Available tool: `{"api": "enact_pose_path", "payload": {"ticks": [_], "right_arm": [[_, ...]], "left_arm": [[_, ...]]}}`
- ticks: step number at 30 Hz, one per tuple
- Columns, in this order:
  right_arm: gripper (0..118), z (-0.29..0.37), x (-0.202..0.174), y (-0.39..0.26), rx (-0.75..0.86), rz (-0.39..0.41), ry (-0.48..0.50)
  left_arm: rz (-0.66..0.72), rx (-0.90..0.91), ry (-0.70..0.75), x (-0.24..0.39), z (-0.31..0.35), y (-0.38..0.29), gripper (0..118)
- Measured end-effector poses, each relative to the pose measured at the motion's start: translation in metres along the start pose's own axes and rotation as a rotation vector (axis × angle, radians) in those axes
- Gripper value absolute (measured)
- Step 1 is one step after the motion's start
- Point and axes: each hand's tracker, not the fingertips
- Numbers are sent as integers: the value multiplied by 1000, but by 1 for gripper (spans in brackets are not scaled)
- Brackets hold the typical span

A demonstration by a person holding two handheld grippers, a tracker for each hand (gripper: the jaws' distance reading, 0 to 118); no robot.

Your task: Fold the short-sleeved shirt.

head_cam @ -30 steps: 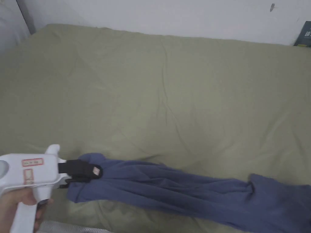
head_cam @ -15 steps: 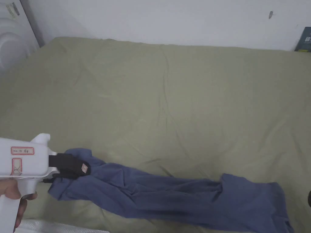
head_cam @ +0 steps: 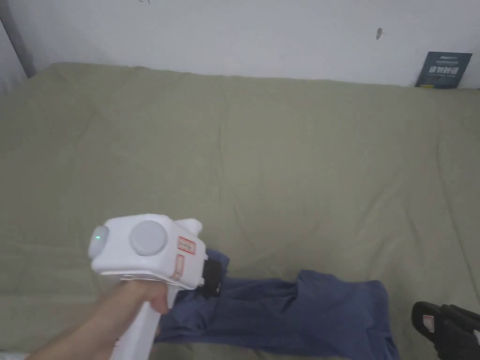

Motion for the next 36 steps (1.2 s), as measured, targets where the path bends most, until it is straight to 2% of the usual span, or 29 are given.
{"api": "enact_pose_path", "payload": {"ticks": [1,2,4,6,9,10,13,14,15,16,17,19,21,24,28,30,32,36], "right_arm": [[0,0,1,-2,-4,-5,2],[0,0,1,-3,-8,-11,1],[0,1,4,-5,-12,-19,8],[0,3,5,-6,-12,-22,5],[0,5,9,-5,-12,-31,3],[0,4,10,-5,-13,-33,4],[0,2,10,-5,-9,-43,1],[0,1,9,-5,-9,-49,8],[0,0,9,-4,-9,-51,14],[0,-2,8,-5,-8,-53,17],[0,-4,7,-5,-9,-55,22],[0,-8,4,-4,-14,-59,33],[0,-10,1,-4,-19,-59,44],[0,-11,-3,-6,-24,-57,47],[0,-9,0,-9,-30,-65,45],[0,-10,3,-10,-34,-74,39],[0,-8,6,-11,-37,-82,29],[0,-5,11,-13,-37,-99,26]], "left_arm": [[25,5,1,5,-14,1,8],[29,-4,22,14,-25,1,34],[10,-60,17,18,-47,3,118],[20,33,31,16,-56,3,112],[35,14,-12,-1,-53,1,113],[36,25,-32,23,-10,-8,113],[45,110,-96,9,34,-21,107],[60,150,-108,-13,42,-19,93],[69,170,-123,-23,50,-22,63],[82,196,-121,-33,55,-27,13],[82,216,-44,-45,55,-27,0],[157,226,30,-64,45,-29,0],[202,127,-33,-72,28,-33,0],[191,98,-112,-66,3,-33,0],[164,40,-228,-27,-35,-32,0],[170,9,-236,-3,-57,-29,0],[120,7,-235,17,-71,-31,0],[134,-6,-257,23,-95,-30,0]]}}
